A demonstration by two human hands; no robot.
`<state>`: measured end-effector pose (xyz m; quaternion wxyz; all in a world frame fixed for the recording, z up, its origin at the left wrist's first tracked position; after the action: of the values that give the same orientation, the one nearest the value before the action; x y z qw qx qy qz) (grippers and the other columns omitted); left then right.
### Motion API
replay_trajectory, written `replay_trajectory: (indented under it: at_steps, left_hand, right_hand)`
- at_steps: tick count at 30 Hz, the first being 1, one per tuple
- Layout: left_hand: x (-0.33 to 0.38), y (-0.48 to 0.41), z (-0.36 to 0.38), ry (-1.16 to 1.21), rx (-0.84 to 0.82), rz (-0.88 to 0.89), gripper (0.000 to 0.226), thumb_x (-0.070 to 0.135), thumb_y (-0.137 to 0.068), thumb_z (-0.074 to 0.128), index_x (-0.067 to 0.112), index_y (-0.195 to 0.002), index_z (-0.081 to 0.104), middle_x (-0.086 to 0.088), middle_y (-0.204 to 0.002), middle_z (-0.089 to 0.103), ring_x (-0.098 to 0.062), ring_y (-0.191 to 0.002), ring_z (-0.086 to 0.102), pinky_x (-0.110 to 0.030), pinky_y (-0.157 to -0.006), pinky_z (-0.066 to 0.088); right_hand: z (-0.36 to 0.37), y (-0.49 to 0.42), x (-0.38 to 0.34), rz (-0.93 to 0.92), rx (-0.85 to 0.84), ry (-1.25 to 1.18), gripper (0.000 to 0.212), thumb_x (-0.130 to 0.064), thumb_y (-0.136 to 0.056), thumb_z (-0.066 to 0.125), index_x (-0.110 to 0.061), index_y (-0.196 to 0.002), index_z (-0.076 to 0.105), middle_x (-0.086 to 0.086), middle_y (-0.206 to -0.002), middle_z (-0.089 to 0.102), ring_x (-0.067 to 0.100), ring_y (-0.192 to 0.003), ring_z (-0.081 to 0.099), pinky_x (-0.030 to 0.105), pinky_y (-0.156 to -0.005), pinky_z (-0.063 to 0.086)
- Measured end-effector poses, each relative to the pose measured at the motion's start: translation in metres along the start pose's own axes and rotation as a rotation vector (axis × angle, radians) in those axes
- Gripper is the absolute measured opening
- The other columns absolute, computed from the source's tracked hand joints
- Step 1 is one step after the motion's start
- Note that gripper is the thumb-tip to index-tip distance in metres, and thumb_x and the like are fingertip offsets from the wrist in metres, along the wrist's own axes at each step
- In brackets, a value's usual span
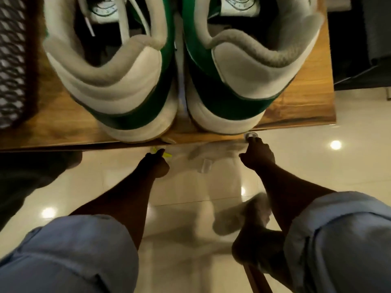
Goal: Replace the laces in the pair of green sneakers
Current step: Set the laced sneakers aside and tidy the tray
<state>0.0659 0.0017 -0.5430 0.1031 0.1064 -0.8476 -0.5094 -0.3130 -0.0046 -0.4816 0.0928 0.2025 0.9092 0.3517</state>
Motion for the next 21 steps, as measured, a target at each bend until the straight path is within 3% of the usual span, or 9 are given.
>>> replay_trajectory:
  at_steps: [7, 11, 13, 16, 19, 21]
  left_hand:
    - [0.007, -0.026, -0.001, -0.064, -0.038, 0.062, 0.092, 0.053, -0.091, 0.074, 0.022, -0.164, 0.028, -0.014, -0.169, 0.02, -0.037, -0.149, 0.037, -0.041, -0.121, 0.037]
    - [0.028, -0.015, -0.001, -0.145, 0.003, 0.147, 0.084, 0.049, -0.093, 0.073, 0.015, -0.16, 0.037, -0.016, -0.165, 0.028, -0.036, -0.148, 0.039, -0.041, -0.119, 0.037]
    - [0.039, -0.005, 0.003, -0.187, 0.036, 0.189, 0.076, 0.05, -0.092, 0.073, 0.014, -0.154, 0.048, -0.015, -0.156, 0.038, -0.035, -0.139, 0.049, -0.041, -0.113, 0.044]
    - [0.053, 0.008, 0.018, -0.165, 0.03, 0.226, 0.073, 0.046, -0.092, 0.075, 0.015, -0.152, 0.05, -0.014, -0.154, 0.037, -0.036, -0.134, 0.053, -0.042, -0.112, 0.045]
    - [0.062, 0.014, 0.034, -0.181, -0.001, 0.242, 0.072, 0.044, -0.092, 0.075, 0.015, -0.152, 0.046, -0.014, -0.154, 0.033, -0.036, -0.132, 0.054, -0.042, -0.113, 0.045]
    - [0.067, 0.016, 0.043, -0.175, -0.022, 0.252, 0.075, 0.04, -0.095, 0.073, 0.014, -0.156, 0.039, -0.012, -0.159, 0.028, -0.035, -0.136, 0.051, -0.043, -0.115, 0.043]
  right_hand:
    - [0.011, -0.02, 0.001, -0.083, -0.048, 0.011, 0.064, -0.035, -0.087, 0.079, -0.025, -0.143, 0.051, 0.011, -0.149, 0.05, 0.037, -0.123, 0.061, 0.046, -0.099, 0.055]
    - [0.035, -0.009, -0.019, -0.104, -0.139, 0.026, 0.06, -0.039, -0.087, 0.08, -0.025, -0.142, 0.058, 0.009, -0.144, 0.051, 0.033, -0.125, 0.059, 0.044, -0.105, 0.053]
    - [0.046, 0.005, -0.037, -0.126, -0.131, 0.006, 0.062, -0.041, -0.088, 0.079, -0.02, -0.143, 0.058, 0.009, -0.138, 0.054, 0.032, -0.122, 0.061, 0.043, -0.103, 0.055]
    - [0.066, 0.026, -0.063, -0.138, -0.101, -0.089, 0.061, -0.045, -0.089, 0.079, -0.021, -0.141, 0.059, 0.007, -0.139, 0.052, 0.029, -0.116, 0.064, 0.041, -0.1, 0.058]
    - [0.091, 0.04, -0.078, -0.071, -0.096, -0.197, 0.078, -0.051, -0.083, 0.083, -0.02, -0.147, 0.051, 0.005, -0.142, 0.051, 0.028, -0.117, 0.064, 0.038, -0.091, 0.059]
    - [0.102, 0.046, -0.077, 0.076, -0.067, -0.331, 0.097, -0.053, -0.074, 0.09, -0.018, -0.149, 0.041, 0.005, -0.139, 0.053, 0.03, -0.116, 0.063, 0.037, -0.084, 0.059]
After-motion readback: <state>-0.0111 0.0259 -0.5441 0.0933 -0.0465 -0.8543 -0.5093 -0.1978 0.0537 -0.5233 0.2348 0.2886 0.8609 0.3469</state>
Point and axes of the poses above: each hand's wrist, its own y-axis away from the middle knuckle, its own z-axis out of the palm, x = y × z, the point moved 10 cm from there along -y, towards the middle knuckle
